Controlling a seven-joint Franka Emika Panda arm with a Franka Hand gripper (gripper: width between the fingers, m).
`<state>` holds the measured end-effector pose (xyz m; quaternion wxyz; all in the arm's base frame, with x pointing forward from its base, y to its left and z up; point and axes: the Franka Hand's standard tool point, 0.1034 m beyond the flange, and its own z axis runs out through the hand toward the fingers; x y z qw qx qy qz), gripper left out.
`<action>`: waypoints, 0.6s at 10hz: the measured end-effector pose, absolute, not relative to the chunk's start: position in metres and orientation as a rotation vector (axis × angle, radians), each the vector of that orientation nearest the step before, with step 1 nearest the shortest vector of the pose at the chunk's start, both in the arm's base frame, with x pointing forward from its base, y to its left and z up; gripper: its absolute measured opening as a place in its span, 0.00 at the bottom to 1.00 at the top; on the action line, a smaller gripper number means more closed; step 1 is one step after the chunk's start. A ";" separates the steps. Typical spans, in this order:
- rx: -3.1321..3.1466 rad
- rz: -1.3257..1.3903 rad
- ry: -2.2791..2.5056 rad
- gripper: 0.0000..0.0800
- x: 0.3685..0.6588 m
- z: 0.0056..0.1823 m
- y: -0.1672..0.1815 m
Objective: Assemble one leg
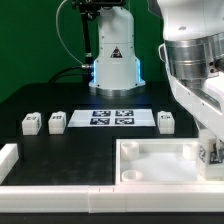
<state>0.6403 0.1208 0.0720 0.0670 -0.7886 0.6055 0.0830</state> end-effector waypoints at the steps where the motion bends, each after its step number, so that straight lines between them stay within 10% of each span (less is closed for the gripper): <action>1: -2.539 0.225 1.588 0.66 0.636 0.068 0.122; 6: -2.902 0.148 0.756 0.81 0.634 0.068 0.120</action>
Offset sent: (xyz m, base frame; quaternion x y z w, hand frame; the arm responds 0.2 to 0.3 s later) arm 0.0000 0.0000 0.0000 0.0000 0.0000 -0.2667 0.9638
